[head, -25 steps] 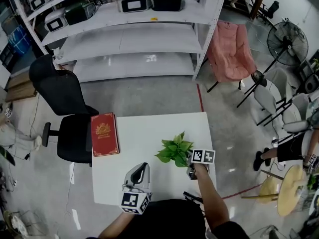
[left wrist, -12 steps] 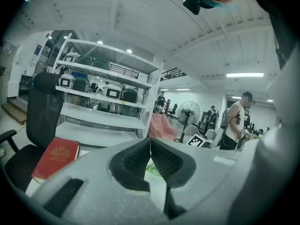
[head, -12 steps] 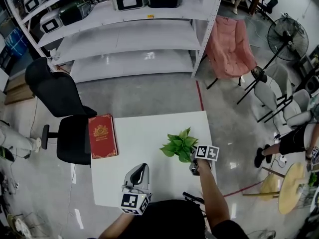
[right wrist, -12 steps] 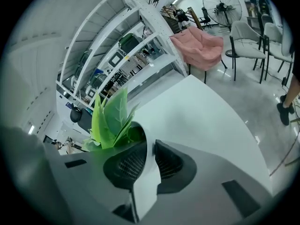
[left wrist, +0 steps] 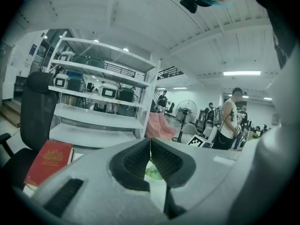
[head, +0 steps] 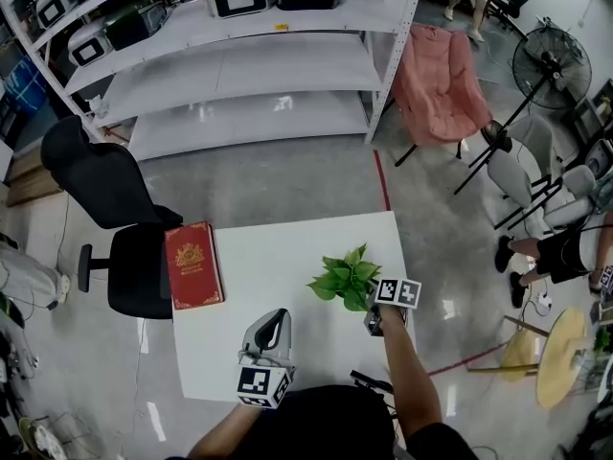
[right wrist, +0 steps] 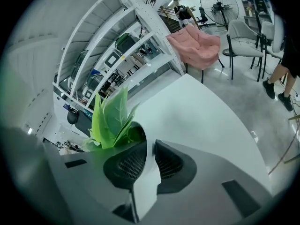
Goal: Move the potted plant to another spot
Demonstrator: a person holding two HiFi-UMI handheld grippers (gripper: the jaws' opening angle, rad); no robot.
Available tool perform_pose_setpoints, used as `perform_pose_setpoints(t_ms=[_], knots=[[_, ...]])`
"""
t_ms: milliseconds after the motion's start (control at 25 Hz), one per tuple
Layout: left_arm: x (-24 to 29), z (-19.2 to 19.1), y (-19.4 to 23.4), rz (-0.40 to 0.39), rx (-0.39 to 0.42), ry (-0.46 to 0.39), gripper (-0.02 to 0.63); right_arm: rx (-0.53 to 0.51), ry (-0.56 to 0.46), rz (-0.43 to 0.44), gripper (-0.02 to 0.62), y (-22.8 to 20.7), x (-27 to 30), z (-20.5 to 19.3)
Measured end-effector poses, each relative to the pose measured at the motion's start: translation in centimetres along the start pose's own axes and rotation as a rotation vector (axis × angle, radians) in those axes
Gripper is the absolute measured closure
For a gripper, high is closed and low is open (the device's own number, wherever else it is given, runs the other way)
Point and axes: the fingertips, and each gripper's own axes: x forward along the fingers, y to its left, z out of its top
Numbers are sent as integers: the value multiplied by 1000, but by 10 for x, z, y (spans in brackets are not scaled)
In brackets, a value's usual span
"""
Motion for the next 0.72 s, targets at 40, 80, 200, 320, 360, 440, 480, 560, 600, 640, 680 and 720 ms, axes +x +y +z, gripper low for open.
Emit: perform_pose_setpoints(t_ms=[40,80,200,320,360,440,480,560,600,640,680,720], knots=[[3,0,-1,-7,6,-2,586,4,-1,1,540,-1,1,0],[7,0,-2,-15,12,-5,586,9,-1,3,540,-1,1,0],[17,0,-7,-36,31,-5,588,21,-1,6,540,-2,1,2],[28,0,-11,-55,42,1,588,28,6,7,540,-1,1,2],[32,0,-13,-64,43,2,586,32,8,7,539,-1,1,2],[40,2,-17,-81,41,2,588,37,9,7,538,-2,1,2],[43,3,-20,-89,41,1,586,39,9,7,539,-2,1,3],[48,4,-25,-102,41,-1,587,40,9,7,538,-2,1,3],[50,4,-26,-106,40,-2,587,42,11,8,538,-1,1,3],[51,4,-28,-109,39,-2,586,44,13,9,538,-1,2,2],[51,3,-29,-112,37,-2,586,45,14,11,538,-1,2,1],[52,2,-30,-115,36,-2,586,45,15,12,538,-1,2,0]])
